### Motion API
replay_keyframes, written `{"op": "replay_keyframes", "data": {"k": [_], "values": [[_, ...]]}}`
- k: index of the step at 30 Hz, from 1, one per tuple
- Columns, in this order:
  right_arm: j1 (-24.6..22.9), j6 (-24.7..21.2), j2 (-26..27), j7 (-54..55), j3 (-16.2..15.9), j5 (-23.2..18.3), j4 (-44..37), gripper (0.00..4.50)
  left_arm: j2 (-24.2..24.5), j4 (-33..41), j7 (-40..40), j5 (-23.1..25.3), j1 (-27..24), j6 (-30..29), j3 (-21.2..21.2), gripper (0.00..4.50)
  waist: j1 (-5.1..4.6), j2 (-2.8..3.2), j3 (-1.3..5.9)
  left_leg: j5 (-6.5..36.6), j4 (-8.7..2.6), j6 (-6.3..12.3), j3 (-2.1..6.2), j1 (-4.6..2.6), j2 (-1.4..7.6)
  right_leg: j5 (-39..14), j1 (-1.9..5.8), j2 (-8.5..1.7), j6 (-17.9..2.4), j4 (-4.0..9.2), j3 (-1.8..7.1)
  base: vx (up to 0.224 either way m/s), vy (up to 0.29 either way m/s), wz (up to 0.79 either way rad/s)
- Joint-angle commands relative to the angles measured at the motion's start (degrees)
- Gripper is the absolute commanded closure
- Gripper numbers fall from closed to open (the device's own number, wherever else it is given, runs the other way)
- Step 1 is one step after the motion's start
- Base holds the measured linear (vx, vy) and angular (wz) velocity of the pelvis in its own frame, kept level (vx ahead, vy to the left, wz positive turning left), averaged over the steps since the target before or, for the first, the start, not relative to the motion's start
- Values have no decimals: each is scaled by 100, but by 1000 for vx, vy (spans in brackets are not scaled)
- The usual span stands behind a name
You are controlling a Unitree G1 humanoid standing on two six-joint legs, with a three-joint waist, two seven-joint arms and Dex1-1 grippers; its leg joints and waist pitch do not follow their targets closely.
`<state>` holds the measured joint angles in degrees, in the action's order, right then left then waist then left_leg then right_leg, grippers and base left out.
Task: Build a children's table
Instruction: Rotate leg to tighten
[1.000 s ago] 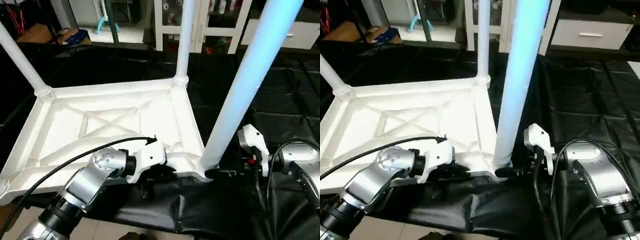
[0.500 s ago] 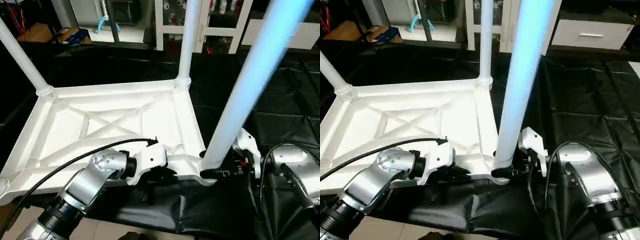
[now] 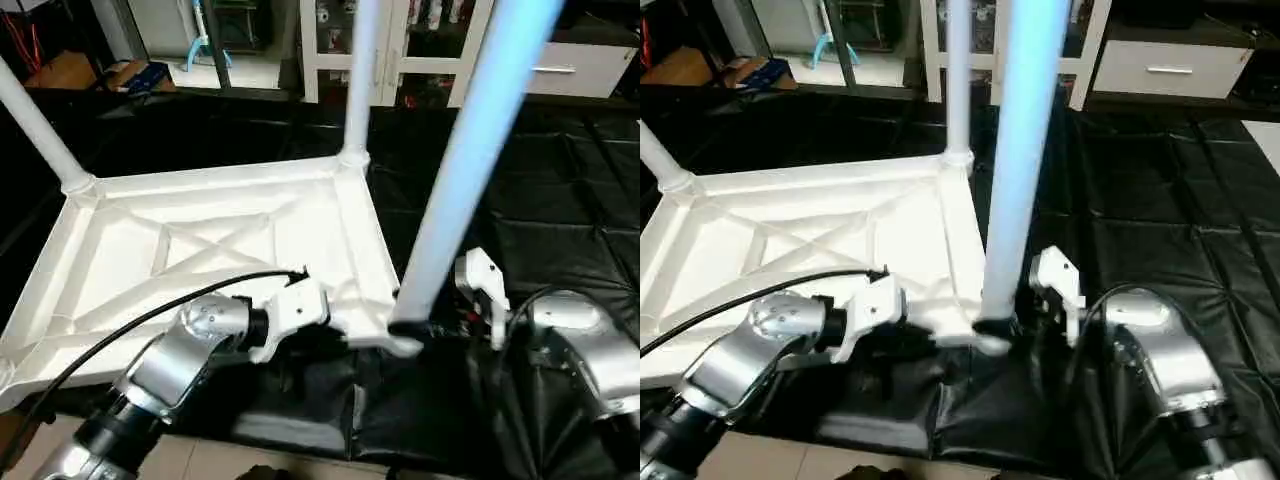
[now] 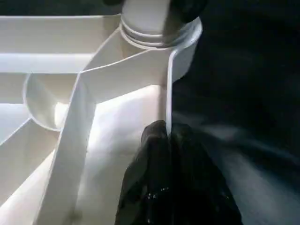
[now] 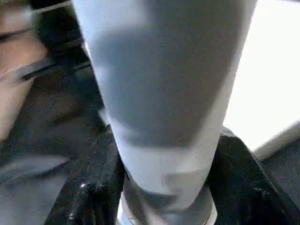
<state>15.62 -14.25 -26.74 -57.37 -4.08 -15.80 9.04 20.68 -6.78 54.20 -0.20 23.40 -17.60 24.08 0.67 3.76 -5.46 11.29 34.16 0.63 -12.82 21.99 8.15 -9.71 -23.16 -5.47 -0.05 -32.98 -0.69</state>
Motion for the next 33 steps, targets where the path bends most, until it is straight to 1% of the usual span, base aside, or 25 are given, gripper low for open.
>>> {"op": "replay_keyframes", "data": {"k": [1,2,3,4,5,6,8,9,10,11,12,14,18,19,21,23,25,26,27,28,29,30,31,32,33], "values": [[-17,-245,263,670,17,28,-128,246,-212,-376,-492,186,17,-93,120,450,-21,-115,297,1973,-553,-18,316,-183,472,-2417,81,-285,-1086,454,150,0,0,0],[-19,-252,277,704,22,36,-129,247,-224,-389,-511,190,24,-91,115,450,-50,-114,284,2110,-569,-51,329,-164,471,-2536,73,-293,-1007,466,148,0,0,0],[-34,-317,563,1336,113,210,-94,248,-422,-613,-820,278,166,-26,85,450,-56,-118,292,2154,-565,-60,335,-175,474,-2551,70,-297,-990,468,147,0,0,0],[-34,-317,563,1336,113,210,-94,248,-422,-613,-820,278,166,-26,85,450,-81,-103,283,2242,-571,-102,330,-177,465,-2614,39,-279,-939,480,147,0,0,0],[-36,-318,597,1413,120,236,-91,250,-448,-640,-860,288,183,-18,79,450,-81,-111,286,2271,-578,-126,342,-174,466,-2618,51,-281,-914,486,141,0,0,0],[-58,-332,888,2076,187,467,-69,250,-670,-873,-1201,375,335,58,26,450,-93,-104,268,2288,-587,-156,344,-159,460,-2666,40,-280,-843,502,142,0,0,0],[-123,-266,1533,3420,222,993,-73,252,-1162,-1408,-1954,582,689,241,-59,450,-132,-100,284,2384,-586,-320,343,-186,429,-2828,-20,-263,-710,535,138,0,0,0],[-123,-266,1533,3420,222,993,-73,254,-1162,-1408,-1954,582,689,241,-59,450,-132,-100,284,2384,-586,-320,343,-186,429,-2828,-20,-263,-710,535,138,0,0,0],[-159,-209,1841,3981,141,1289,-135,254,-1433,-1702,-2369,684,881,346,-121,450,-126,-98,266,2529,-602,-321,354,-201,434,-2926,-32,-272,-634,559,142,0,0,0],[-159,-209,1841,3981,141,1289,-135,255,-1433,-1702,-2369,684,881,346,-121,450,-120,-89,271,2691,-593,-340,348,-257,422,-3044,-67,-262,-571,599,133,0,0,0],[-153,-164,1876,4073,72,1399,-162,256,-1500,-1785,-2447,715,934,374,-134,450,-120,-93,275,2711,-599,-326,357,-256,423,-3005,-51,-264,-555,602,130,0,0,0],[-153,-164,1876,4073,72,1399,-162,258,-1500,-1785,-2447,715,934,374,-134,450,-107,-78,282,2567,-652,-269,369,-197,448,-2485,6,-254,-608,549,131,0,0,0],[-48,-5,2048,3816,146,1002,-156,258,-1501,-1885,-2265,755,933,456,-20,450,-94,-70,283,2399,-642,-170,339,-173,446,-2071,35,-274,-769,525,153,0,0,0],[-46,50,2079,3624,167,870,-233,203,-1449,-1872,-2108,761,892,462,17,450,-83,-73,283,2344,-640,-132,334,-169,450,-2056,42,-284,-798,521,156,0,0,0],[-33,143,2047,3307,171,710,-362,203,-1319,-1766,-1743,708,790,435,80,450,-70,-82,289,2254,-628,-55,326,-161,453,-2045,58,-302,-840,522,166,0,0,0],[-33,143,2046,3307,171,710,-362,178,-1319,-1766,-1742,708,790,435,81,450,-66,-79,290,2122,-626,3,323,-142,462,-1993,70,-312,-884,514,167,0,0,0],[90,174,1872,3044,220,586,-385,160,-1105,-1598,-1266,629,649,450,145,450,-60,-81,292,2032,-622,42,318,-133,461,-1954,83,-310,-933,503,159,0,0,0],[194,72,1725,2697,275,381,-380,147,-929,-1406,-945,543,527,411,186,450,-55,-54,306,1945,-621,74,340,-108,465,-1854,125,-327,-979,471,148,0,0,0],[223,21,1683,2570,294,298,-384,147,-876,-1341,-855,514,489,386,197,450,-78,-69,304,1860,-623,145,340,-73,477,-1733,148,-327,-1037,452,138,0,0,0],[261,-137,1475,2107,267,91,-456,125,-688,-1172,-585,472,391,475,274,450,-71,-38,303,1842,-616,163,334,-88,476,-1701,136,-326,-1068,450,139,0,0,0],[260,-316,1025,1322,121,-104,-623,120,-356,-923,-161,438,233,618,414,450,-68,-52,330,1673,-593,258,338,-104,479,-1466,173,-316,-1163,425,127,0,0,0],[260,-316,1022,1318,120,-105,-624,120,-354,-921,-159,437,233,619,415,450,-62,-54,336,1551,-586,313,343,-87,491,-1297,194,-320,-1196,402,127,0,0,0],[232,-302,749,922,35,-134,-702,120,-211,-793,7,392,149,631,437,450,-58,-40,339,1380,-568,412,320,-98,500,-998,181,-311,-1280,368,122,0,0,0],[232,-302,749,922,35,-134,-702,120,-211,-793,7,392,149,631,437,450,-48,-29,344,1283,-553,446,306,-121,505,-853,161,-307,-1329,355,127,64,-7,2],[159,-190,348,319,-67,-172,-796,120,-52,-600,170,268,35,577,406,450,-31,-32,361,1114,-523,508,271,-168,503,-577,131,-289,-1457,337,127,64,-5,2]]}}
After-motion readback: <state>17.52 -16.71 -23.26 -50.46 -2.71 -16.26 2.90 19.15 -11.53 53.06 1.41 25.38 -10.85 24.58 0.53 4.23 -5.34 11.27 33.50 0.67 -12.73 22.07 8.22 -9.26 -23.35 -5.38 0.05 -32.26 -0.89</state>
